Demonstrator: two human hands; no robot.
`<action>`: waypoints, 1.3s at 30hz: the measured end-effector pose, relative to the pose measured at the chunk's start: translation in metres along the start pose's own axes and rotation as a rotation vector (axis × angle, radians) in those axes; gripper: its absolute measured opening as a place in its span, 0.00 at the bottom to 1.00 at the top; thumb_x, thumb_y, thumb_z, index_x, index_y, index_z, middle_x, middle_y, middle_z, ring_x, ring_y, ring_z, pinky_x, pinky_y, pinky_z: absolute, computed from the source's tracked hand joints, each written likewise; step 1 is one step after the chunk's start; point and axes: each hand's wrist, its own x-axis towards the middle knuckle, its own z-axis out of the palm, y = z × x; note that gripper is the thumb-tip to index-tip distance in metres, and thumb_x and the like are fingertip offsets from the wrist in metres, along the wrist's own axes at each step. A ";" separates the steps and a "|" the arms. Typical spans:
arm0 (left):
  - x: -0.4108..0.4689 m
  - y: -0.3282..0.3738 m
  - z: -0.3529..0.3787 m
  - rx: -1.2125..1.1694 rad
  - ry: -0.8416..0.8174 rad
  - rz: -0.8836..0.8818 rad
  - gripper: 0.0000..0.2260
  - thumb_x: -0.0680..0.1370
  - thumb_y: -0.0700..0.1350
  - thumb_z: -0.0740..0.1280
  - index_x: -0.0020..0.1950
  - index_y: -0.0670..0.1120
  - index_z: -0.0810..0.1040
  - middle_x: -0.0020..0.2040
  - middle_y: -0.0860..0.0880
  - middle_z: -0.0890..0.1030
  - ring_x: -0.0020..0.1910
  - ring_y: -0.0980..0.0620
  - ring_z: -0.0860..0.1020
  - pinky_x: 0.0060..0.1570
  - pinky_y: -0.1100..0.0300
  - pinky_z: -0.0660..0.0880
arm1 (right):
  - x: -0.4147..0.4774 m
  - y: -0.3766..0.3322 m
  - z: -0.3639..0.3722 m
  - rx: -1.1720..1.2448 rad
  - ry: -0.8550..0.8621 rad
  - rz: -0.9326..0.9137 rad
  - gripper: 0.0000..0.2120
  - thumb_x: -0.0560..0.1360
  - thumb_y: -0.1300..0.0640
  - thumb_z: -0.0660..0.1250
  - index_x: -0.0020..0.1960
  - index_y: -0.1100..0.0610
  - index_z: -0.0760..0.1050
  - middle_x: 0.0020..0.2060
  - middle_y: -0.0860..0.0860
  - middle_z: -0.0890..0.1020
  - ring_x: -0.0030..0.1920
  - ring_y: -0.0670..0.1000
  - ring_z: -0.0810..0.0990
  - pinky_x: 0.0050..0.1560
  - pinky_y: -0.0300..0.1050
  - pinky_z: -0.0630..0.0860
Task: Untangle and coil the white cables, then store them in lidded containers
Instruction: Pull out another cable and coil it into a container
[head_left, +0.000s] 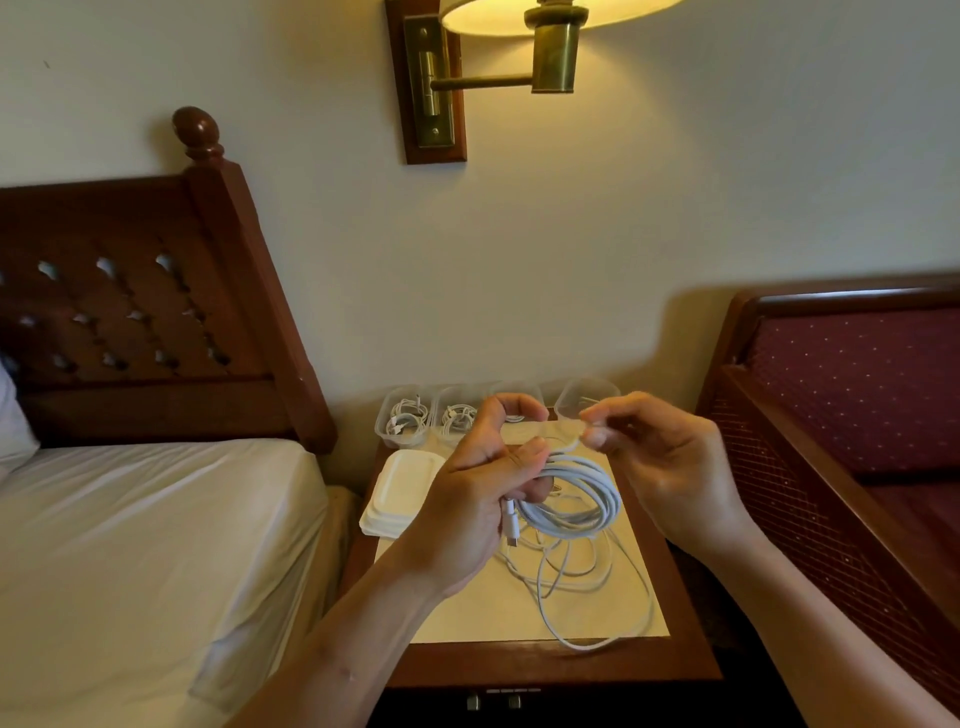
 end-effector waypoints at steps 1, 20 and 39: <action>0.000 0.001 -0.001 0.009 -0.003 0.002 0.08 0.81 0.41 0.64 0.60 0.47 0.72 0.42 0.42 0.73 0.40 0.51 0.69 0.40 0.64 0.69 | 0.000 0.003 0.000 0.015 -0.057 0.068 0.06 0.76 0.58 0.74 0.52 0.57 0.85 0.45 0.54 0.87 0.46 0.55 0.86 0.50 0.54 0.82; 0.004 -0.003 -0.003 0.308 0.065 -0.026 0.06 0.86 0.37 0.58 0.60 0.47 0.71 0.36 0.50 0.74 0.36 0.56 0.73 0.40 0.66 0.72 | 0.000 -0.042 -0.001 0.287 -0.383 0.681 0.19 0.77 0.56 0.72 0.67 0.56 0.78 0.53 0.63 0.86 0.55 0.62 0.85 0.59 0.57 0.80; 0.012 -0.021 -0.001 0.370 0.030 -0.054 0.06 0.86 0.43 0.59 0.59 0.52 0.72 0.44 0.36 0.80 0.44 0.46 0.80 0.49 0.52 0.76 | -0.013 -0.040 0.010 -0.156 -0.241 0.434 0.23 0.71 0.72 0.75 0.58 0.52 0.75 0.42 0.56 0.86 0.42 0.55 0.87 0.46 0.51 0.86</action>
